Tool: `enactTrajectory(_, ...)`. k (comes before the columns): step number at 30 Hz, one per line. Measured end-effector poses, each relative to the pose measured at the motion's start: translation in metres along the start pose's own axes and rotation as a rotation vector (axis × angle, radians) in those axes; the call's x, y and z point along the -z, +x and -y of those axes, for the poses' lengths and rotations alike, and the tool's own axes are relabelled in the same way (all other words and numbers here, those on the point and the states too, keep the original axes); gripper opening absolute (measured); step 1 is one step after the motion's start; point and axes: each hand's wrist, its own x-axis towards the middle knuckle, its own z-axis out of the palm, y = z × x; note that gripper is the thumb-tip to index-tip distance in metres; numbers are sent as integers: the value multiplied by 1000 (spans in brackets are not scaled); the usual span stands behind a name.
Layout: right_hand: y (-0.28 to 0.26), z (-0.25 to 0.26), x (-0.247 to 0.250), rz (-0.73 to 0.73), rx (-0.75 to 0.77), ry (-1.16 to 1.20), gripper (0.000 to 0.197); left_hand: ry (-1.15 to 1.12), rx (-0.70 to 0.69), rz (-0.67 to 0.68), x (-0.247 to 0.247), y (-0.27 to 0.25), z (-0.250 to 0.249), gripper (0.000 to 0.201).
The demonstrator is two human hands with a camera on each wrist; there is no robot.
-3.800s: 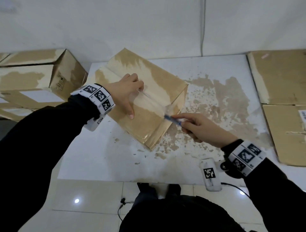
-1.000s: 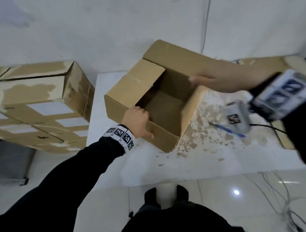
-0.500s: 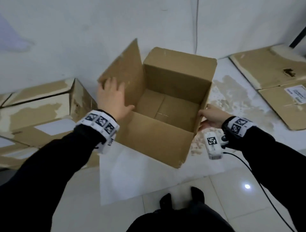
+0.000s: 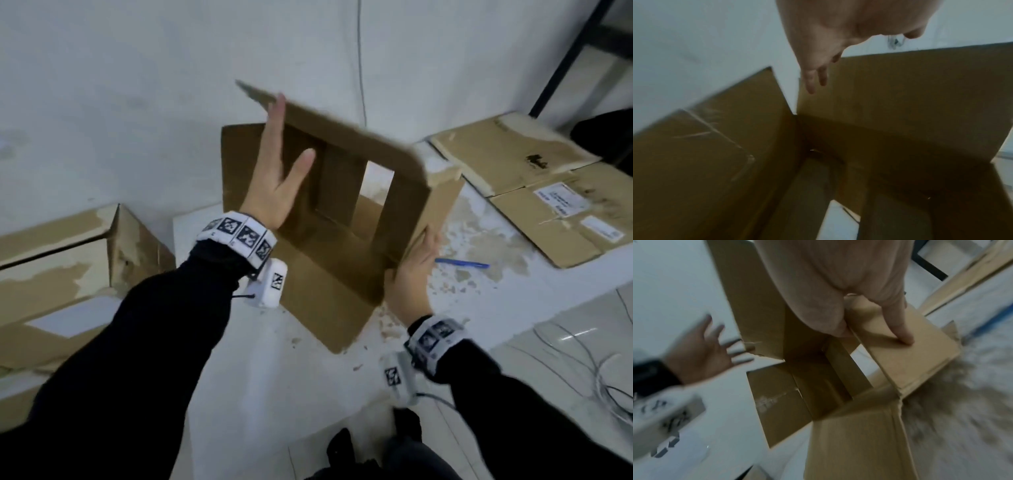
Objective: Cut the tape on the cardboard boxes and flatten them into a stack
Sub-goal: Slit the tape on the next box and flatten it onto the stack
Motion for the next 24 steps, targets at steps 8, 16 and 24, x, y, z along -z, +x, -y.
enactTrajectory(8,-90,-31,-17,196,257,91,79,554,376,554,-26,20,-10,89)
enactTrajectory(16,-15,-43,67,156,-113,533,29,747,410,760,-28,35,-12,90)
enactTrajectory(24,109,-19,71,590,-196,770,69,701,537,813,-11,37,-1,98)
